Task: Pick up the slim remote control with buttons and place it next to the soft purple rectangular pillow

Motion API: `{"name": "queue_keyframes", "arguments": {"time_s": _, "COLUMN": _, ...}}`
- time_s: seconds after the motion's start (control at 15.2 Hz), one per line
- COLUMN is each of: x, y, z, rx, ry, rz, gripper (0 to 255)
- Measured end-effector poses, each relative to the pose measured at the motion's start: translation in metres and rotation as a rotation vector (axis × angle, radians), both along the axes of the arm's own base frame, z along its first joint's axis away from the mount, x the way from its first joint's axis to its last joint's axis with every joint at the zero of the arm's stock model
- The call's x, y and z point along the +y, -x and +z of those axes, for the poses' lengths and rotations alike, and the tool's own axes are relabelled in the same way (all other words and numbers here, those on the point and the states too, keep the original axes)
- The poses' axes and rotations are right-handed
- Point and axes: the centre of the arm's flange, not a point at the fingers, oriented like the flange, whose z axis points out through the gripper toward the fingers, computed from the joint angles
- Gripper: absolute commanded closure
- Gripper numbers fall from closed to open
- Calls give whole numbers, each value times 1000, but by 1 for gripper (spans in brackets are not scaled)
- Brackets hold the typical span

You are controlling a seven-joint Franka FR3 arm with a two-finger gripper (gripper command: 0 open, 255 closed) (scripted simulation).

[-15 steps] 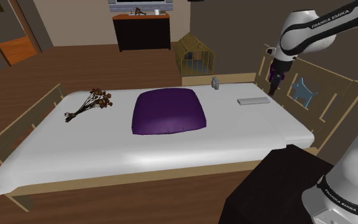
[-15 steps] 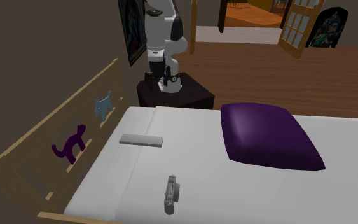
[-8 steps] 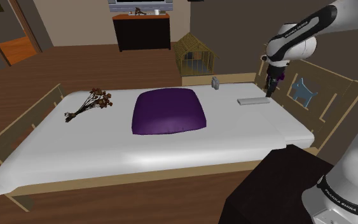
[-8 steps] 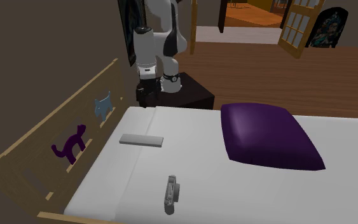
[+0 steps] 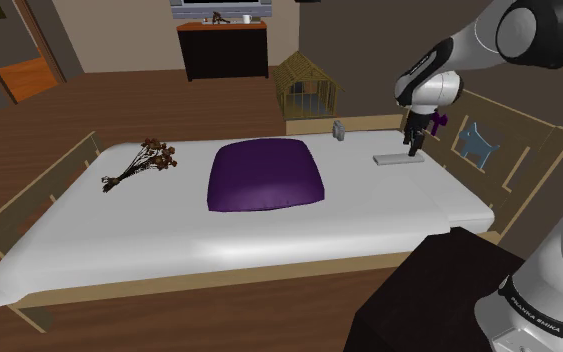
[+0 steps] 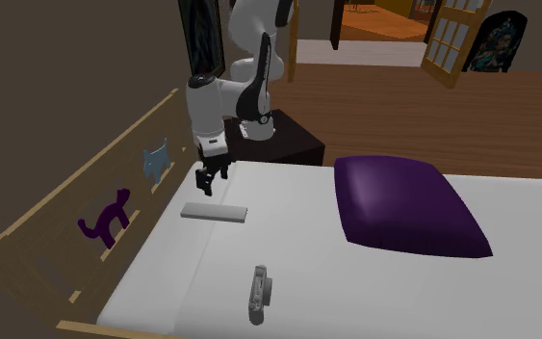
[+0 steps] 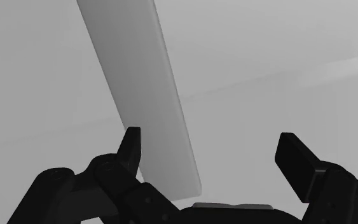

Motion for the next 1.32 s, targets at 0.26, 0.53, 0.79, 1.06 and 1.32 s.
{"name": "queue_keyframes", "arguments": {"time_s": 0.26, "x": -29, "y": -30, "z": -26, "rx": 3, "ry": -2, "rz": 86, "gripper": 0}}
{"name": "queue_keyframes", "arguments": {"time_s": 0.53, "x": -34, "y": -35, "z": -47, "rx": 3, "ry": -3, "rz": 102, "gripper": 0}}
{"name": "queue_keyframes", "arguments": {"time_s": 0.79, "x": -34, "y": -35, "z": -70, "rx": 4, "ry": -4, "rz": 103, "gripper": 0}}
{"name": "queue_keyframes", "arguments": {"time_s": 1.06, "x": -34, "y": -35, "z": -72, "rx": 3, "ry": -3, "rz": 103, "gripper": 0}}
{"name": "queue_keyframes", "arguments": {"time_s": 1.32, "x": -34, "y": -35, "z": -72, "rx": 2, "ry": -3, "rz": 103, "gripper": 255}}
